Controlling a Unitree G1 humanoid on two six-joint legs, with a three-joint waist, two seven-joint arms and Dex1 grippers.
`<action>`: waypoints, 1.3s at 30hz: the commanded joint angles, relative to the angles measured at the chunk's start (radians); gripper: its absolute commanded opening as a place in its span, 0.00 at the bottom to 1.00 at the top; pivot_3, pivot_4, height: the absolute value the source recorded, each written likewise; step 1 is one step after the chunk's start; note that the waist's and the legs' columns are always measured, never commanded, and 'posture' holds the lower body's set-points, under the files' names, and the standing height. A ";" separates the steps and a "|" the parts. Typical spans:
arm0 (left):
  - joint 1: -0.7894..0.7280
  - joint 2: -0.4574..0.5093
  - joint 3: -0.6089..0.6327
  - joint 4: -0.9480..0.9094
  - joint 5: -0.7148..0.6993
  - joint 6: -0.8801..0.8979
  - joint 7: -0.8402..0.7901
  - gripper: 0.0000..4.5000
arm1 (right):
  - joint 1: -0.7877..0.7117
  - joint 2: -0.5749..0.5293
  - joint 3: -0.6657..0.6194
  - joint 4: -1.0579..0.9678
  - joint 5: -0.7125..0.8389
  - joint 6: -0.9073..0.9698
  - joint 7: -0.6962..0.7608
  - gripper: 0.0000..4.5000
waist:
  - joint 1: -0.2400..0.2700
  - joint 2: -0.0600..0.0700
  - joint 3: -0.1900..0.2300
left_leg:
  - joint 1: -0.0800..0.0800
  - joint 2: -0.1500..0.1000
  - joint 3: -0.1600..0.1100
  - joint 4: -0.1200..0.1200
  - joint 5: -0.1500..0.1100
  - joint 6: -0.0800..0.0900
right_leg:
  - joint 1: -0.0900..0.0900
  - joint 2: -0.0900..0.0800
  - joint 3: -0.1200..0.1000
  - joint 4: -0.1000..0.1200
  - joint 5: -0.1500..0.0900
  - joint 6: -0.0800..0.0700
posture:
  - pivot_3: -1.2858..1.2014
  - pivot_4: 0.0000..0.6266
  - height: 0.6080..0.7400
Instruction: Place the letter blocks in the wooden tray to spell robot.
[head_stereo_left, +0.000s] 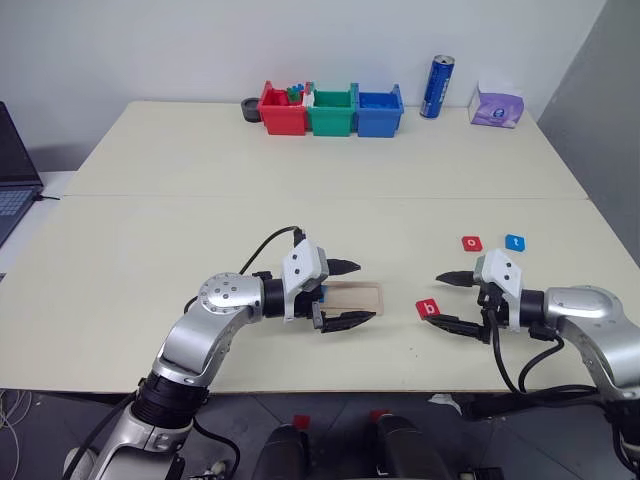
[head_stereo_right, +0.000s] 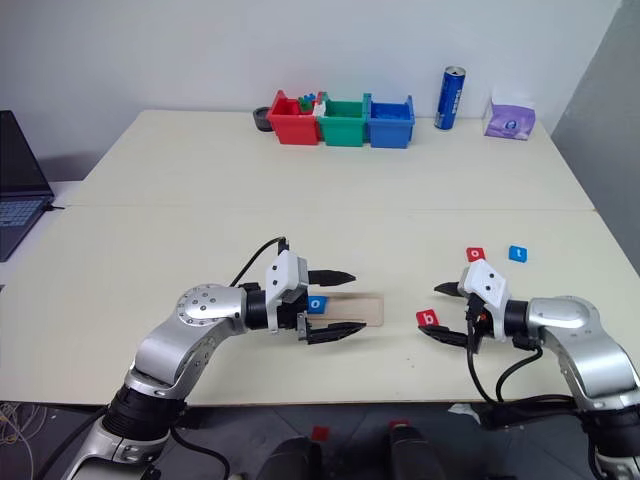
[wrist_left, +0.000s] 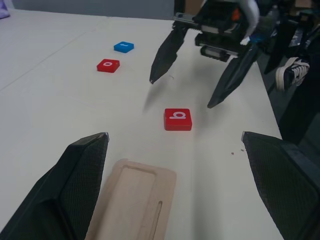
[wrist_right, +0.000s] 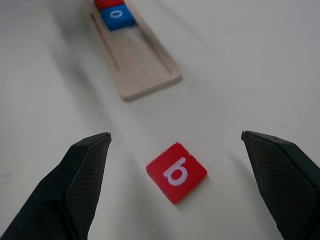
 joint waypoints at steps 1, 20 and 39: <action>-0.014 -0.002 -0.004 -0.005 -0.010 -0.029 -0.013 1.00 | -0.073 0.002 0.022 0.109 -0.028 -0.124 0.061 0.99 | 0.001 0.000 0.000 | 0.000 0.000 0.000 0.000 0.000 0.000 | 0.000 0.000 0.000 0.000 0.000 0.000 | 0.52 0.24 1.00; -0.008 0.021 -0.031 -0.007 -0.013 -0.064 -0.095 1.00 | -0.187 0.040 0.142 0.404 -0.135 -0.365 0.186 0.99 | 0.005 0.001 0.000 | -0.001 0.000 -0.001 0.000 0.000 0.000 | 0.000 -0.001 0.000 0.000 0.002 -0.004 | 0.52 0.24 1.00; 0.036 0.133 0.067 0.005 -0.035 -0.101 -0.148 1.00 | -0.197 0.078 0.128 0.222 -0.072 -0.210 0.155 0.32 | 0.002 0.001 0.000 | 0.000 0.001 -0.003 0.001 0.000 0.000 | 0.000 -0.001 0.001 0.001 0.003 -0.004 | 0.52 0.24 1.00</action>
